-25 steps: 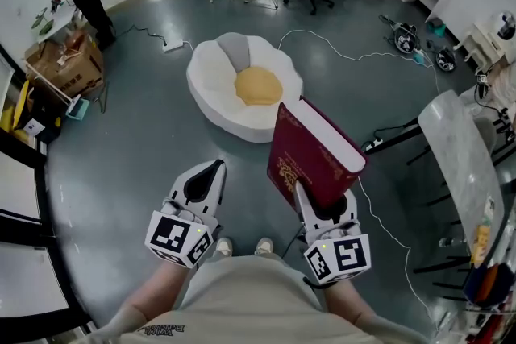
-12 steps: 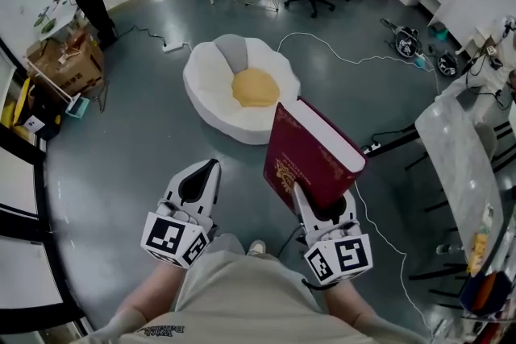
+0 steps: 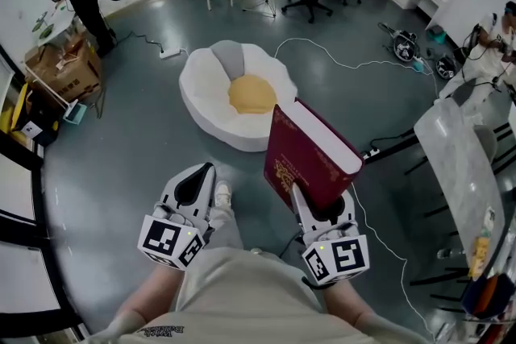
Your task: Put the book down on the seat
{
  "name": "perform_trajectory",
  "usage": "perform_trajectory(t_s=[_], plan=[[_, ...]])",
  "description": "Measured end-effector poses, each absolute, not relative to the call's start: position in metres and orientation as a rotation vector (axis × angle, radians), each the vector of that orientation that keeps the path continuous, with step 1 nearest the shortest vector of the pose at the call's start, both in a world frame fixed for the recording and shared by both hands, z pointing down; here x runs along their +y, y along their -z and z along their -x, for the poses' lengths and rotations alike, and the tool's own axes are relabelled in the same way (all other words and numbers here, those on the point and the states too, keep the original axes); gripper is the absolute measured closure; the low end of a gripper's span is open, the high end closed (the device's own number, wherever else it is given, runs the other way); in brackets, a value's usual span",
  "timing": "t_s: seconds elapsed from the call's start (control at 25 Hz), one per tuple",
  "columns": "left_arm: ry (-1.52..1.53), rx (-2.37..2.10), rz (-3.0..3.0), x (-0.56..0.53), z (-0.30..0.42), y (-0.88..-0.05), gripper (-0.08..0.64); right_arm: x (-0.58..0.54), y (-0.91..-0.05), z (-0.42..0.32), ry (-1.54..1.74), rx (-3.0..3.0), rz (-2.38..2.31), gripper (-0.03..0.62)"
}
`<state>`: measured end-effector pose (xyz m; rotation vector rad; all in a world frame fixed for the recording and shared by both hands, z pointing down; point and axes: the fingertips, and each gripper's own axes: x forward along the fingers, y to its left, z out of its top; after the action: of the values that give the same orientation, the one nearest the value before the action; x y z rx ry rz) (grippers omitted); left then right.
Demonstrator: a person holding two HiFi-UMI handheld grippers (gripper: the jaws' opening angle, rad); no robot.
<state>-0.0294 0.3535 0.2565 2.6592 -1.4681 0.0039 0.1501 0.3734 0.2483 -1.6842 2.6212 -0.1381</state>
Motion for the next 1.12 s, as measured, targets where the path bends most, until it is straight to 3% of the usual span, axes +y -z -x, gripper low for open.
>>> perform_trajectory(t_s=[0.4,1.12], plan=[[0.022,-1.478,-2.650,0.280,0.012,-0.283,0.557,0.299,-0.278,-0.169,0.150,2.638,1.682,0.364],[-0.020,-1.405,-2.619,0.092,0.065,-0.297,0.557,0.114,-0.303,-0.112,0.270,2.674,1.743,0.364]])
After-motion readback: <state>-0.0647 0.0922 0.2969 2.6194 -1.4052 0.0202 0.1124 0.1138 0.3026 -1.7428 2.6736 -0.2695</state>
